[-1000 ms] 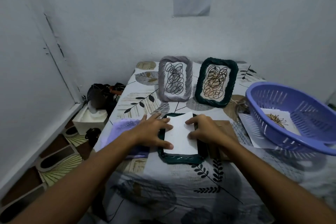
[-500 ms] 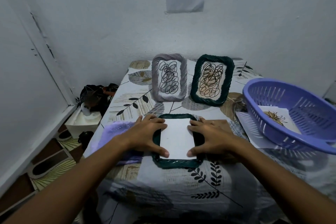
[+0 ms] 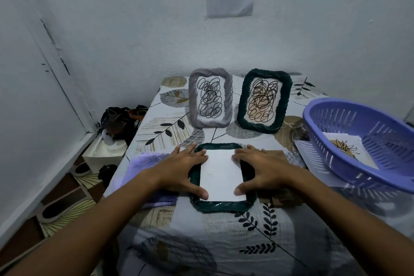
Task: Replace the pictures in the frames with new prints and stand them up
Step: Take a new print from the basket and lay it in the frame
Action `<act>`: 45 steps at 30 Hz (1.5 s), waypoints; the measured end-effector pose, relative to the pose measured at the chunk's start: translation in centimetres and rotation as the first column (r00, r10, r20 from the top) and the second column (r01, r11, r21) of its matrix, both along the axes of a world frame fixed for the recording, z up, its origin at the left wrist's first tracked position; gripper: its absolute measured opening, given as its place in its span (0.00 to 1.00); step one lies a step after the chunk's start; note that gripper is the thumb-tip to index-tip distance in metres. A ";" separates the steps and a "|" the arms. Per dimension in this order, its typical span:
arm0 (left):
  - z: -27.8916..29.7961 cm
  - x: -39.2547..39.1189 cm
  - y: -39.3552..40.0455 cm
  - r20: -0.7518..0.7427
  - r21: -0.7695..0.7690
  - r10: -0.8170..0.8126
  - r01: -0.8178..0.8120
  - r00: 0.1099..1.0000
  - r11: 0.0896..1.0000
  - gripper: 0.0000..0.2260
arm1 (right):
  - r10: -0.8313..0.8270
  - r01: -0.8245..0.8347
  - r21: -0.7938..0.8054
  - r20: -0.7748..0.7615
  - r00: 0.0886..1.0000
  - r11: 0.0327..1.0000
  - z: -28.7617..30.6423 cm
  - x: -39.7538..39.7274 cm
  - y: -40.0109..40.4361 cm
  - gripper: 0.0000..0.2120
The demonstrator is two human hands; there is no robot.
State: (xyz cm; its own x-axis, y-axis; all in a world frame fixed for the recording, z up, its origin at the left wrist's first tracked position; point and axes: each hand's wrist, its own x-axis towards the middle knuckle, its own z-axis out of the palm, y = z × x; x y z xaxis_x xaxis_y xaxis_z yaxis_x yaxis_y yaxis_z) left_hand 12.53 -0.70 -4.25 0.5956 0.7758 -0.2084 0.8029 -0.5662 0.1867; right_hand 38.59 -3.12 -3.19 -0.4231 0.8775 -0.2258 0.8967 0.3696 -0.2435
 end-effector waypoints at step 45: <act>1.3 12.0 -2.7 0.143 0.006 -0.210 0.212 0.967 0.977 0.53 | -0.658 0.553 -0.504 -0.745 0.111 0.664 0.7 5.4 -5.6 0.14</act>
State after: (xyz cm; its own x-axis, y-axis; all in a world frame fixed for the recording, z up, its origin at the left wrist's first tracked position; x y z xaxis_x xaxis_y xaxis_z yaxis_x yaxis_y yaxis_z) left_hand 24.53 -3.45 -2.94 0.7695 0.6279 -0.1162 0.6303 -0.7176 0.2964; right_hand 43.97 -8.75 -2.50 0.2517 0.9411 -0.2257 0.1025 -0.2578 -0.9607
